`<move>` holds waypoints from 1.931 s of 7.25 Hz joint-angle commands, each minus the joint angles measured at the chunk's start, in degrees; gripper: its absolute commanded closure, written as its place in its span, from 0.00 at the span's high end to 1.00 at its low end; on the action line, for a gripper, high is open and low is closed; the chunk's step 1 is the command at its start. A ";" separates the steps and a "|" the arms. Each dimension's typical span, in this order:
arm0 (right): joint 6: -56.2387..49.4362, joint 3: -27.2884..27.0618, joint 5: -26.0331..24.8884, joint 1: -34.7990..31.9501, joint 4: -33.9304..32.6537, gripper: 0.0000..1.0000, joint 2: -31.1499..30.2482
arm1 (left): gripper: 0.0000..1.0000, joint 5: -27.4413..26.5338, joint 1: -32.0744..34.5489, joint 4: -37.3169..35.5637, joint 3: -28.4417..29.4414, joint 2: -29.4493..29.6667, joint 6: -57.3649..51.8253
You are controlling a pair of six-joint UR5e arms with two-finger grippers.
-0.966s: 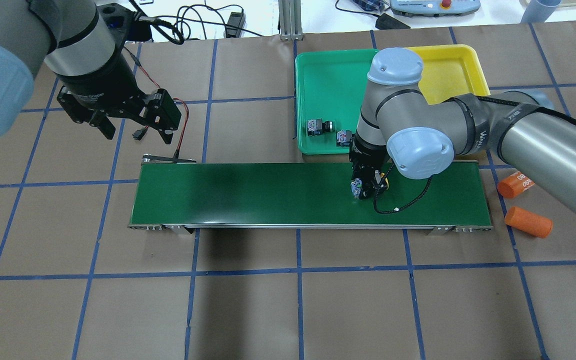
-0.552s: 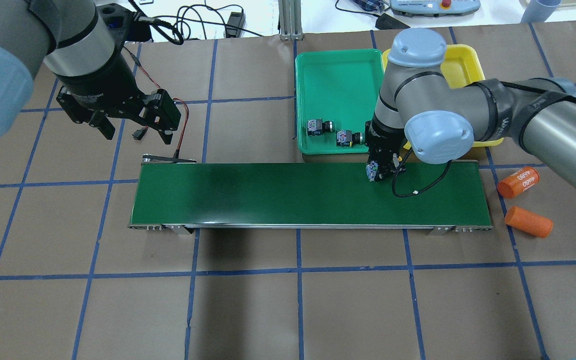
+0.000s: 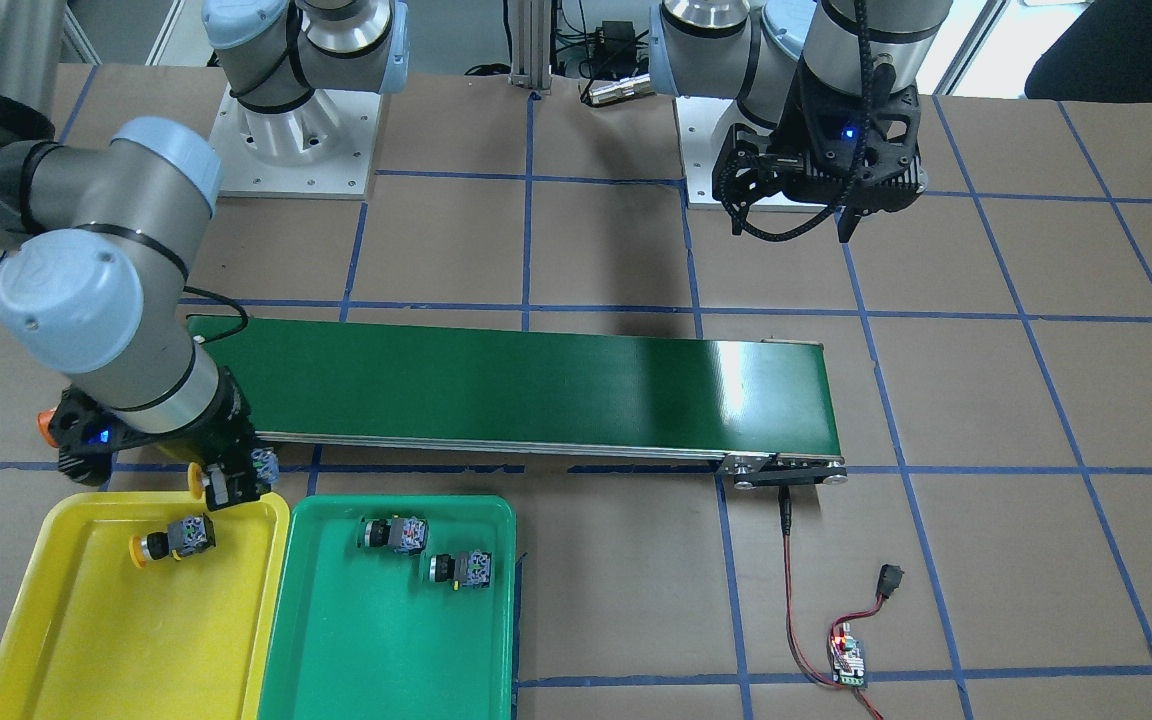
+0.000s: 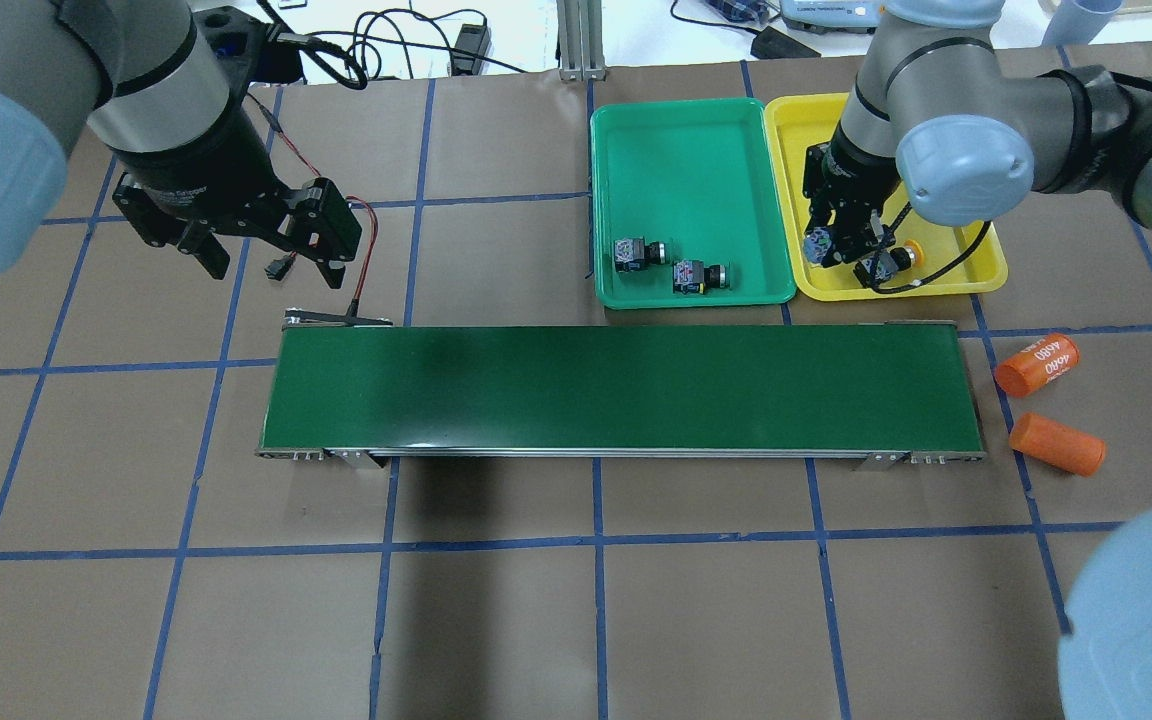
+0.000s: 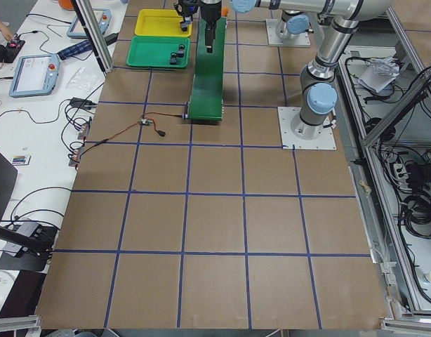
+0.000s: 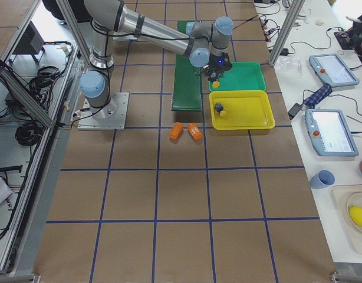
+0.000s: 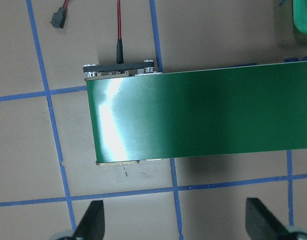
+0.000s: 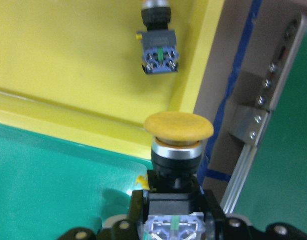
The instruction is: Sort buttons by color to trays
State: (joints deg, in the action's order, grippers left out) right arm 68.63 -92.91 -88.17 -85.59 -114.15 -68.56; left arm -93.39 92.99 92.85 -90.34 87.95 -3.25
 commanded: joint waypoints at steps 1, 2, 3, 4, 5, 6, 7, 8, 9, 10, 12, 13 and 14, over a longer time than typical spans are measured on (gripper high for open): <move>-8.12 3.77 -0.08 4.80 -3.70 0.00 4.91 | 1.00 -0.04 0.00 0.05 0.07 -0.14 0.00; -9.55 4.13 -0.08 5.25 -5.46 0.00 7.54 | 1.00 0.05 0.00 0.05 -0.01 -0.06 0.00; -9.57 4.05 -0.42 5.26 -7.65 0.00 8.61 | 1.00 0.13 0.00 0.05 0.07 0.20 0.00; -9.57 4.05 -0.34 5.34 -7.50 0.00 8.10 | 1.00 0.05 0.00 -0.03 0.07 -0.05 0.00; -10.18 3.70 -0.16 5.60 -7.15 0.06 8.70 | 1.00 0.05 0.00 0.05 -0.01 0.03 0.00; -11.75 3.61 -0.60 5.61 -7.75 0.72 8.71 | 1.00 0.05 0.00 0.05 -0.01 0.12 0.00; -12.29 3.35 0.62 5.35 -7.67 1.00 8.36 | 1.00 0.05 0.00 -0.03 -0.01 0.03 0.00; -14.03 3.26 0.54 5.26 -7.58 1.00 7.92 | 1.00 0.05 0.00 0.05 -0.01 -0.06 0.00; -22.23 3.17 0.28 5.08 -6.71 1.00 5.83 | 1.00 0.22 0.00 -0.03 0.07 0.29 0.00; -28.31 3.08 0.45 4.65 -4.01 1.00 2.41 | 1.00 0.22 0.00 -0.03 0.07 0.38 0.00; -41.12 3.08 0.54 0.88 7.06 1.00 -6.54 | 1.00 0.05 0.17 0.14 -0.01 0.03 0.00; -48.78 2.99 0.45 -0.62 11.79 1.00 -10.15 | 1.00 0.13 0.17 0.06 -0.10 0.20 0.00; -49.81 2.99 0.54 -0.63 18.11 1.00 -13.93 | 1.00 0.13 0.09 0.05 -0.01 0.12 0.00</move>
State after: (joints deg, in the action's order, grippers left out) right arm 23.21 -89.88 -87.67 -85.42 -102.96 -77.78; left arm -93.27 93.12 92.91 -90.38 88.05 -3.25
